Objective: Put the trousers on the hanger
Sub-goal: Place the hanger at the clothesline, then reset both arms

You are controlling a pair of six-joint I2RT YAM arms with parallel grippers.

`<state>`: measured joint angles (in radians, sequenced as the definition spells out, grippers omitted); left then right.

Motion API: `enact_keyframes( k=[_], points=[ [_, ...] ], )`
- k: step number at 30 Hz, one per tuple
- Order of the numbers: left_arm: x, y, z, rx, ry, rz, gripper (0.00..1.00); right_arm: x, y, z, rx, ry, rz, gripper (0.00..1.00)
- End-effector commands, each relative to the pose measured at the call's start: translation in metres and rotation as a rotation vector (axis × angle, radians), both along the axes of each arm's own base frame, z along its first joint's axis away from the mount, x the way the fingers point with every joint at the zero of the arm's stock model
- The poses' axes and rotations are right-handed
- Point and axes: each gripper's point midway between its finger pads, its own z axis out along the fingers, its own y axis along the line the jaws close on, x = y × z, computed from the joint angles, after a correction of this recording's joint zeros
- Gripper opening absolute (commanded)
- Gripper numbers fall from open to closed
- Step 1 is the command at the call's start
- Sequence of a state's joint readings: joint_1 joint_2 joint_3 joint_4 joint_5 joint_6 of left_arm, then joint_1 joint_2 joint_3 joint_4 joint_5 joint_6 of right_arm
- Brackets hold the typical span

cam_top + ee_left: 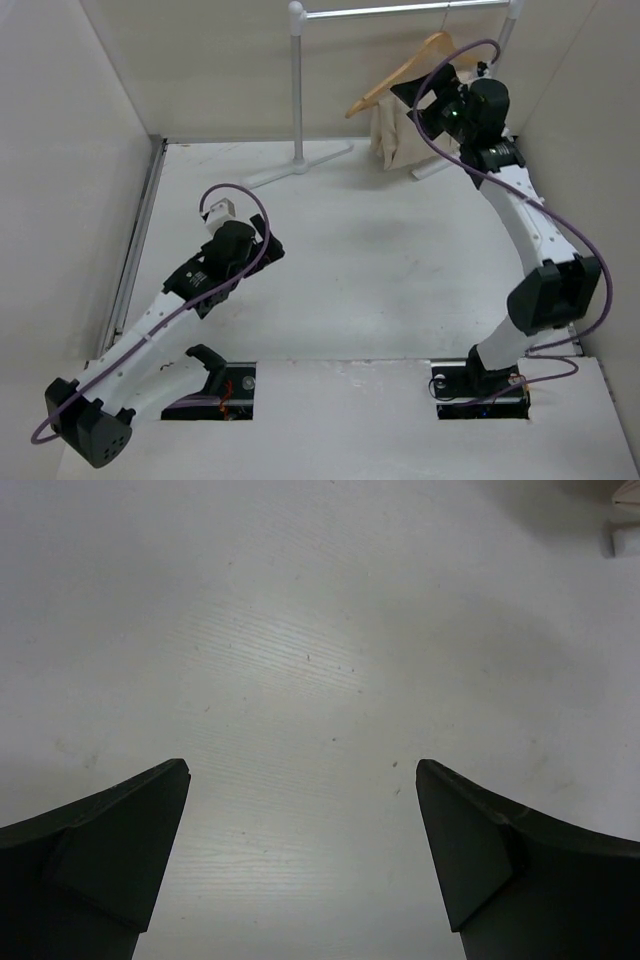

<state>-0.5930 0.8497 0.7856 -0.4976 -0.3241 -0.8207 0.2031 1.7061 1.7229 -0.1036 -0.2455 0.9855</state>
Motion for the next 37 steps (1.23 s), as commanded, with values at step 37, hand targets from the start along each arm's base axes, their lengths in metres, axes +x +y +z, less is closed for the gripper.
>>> enact_keyframes(
  k=[37],
  points=[
    [0.015, -0.106, -0.055, 0.075, 0.163, -0.250, 1.00, -0.268, -0.130, -0.282, -0.457, 0.578, -0.331, 1.00]
  ],
)
